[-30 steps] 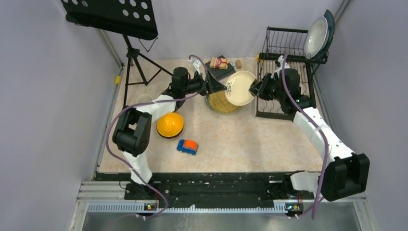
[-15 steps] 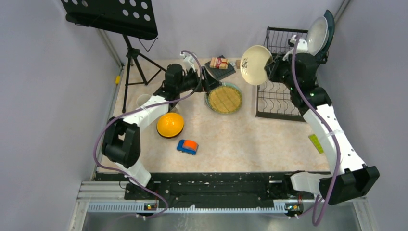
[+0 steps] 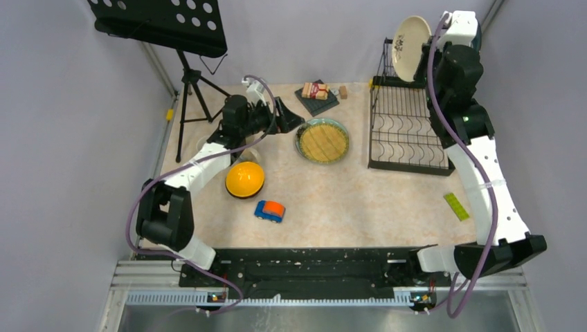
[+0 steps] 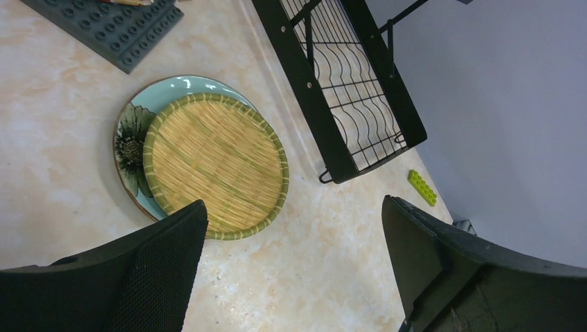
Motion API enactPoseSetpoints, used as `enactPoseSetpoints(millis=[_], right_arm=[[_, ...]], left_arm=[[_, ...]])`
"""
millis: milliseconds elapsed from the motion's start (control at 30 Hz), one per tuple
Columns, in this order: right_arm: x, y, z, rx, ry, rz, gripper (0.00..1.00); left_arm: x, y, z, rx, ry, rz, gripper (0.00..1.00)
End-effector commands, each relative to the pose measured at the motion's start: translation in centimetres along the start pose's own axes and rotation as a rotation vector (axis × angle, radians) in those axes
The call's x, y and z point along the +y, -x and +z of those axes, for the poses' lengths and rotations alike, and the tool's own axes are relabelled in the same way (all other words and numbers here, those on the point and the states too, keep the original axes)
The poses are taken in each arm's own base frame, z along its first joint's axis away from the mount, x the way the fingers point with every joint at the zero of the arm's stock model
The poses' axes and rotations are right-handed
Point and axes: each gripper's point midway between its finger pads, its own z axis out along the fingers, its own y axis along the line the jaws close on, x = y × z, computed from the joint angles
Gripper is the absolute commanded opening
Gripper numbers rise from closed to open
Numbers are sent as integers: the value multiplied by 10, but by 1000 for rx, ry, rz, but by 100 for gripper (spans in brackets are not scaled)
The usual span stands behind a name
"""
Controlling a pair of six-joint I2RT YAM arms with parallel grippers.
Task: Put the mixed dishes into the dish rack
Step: Insert the plate into the dish rack.
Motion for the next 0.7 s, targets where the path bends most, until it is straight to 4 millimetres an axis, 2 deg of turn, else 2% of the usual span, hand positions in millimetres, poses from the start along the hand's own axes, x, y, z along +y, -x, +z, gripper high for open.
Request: enactPoseSetpoints(millis=[0,267,533,667], right_arm=[[-30,25,6,-33,-178,-102,0],[-61,21,36,29,-316,-196,0],[-109,8,64,98,-486,-260,0],[-114,-8,82,140,-445,-295,0]], left_arm=[[-15,21,-18,-69,-23,72,99],[-11,22,-27,-65,6,121,99],[-8,20,-35,-55,26,134,99],[-7,21,-36,-47,31,145,99]])
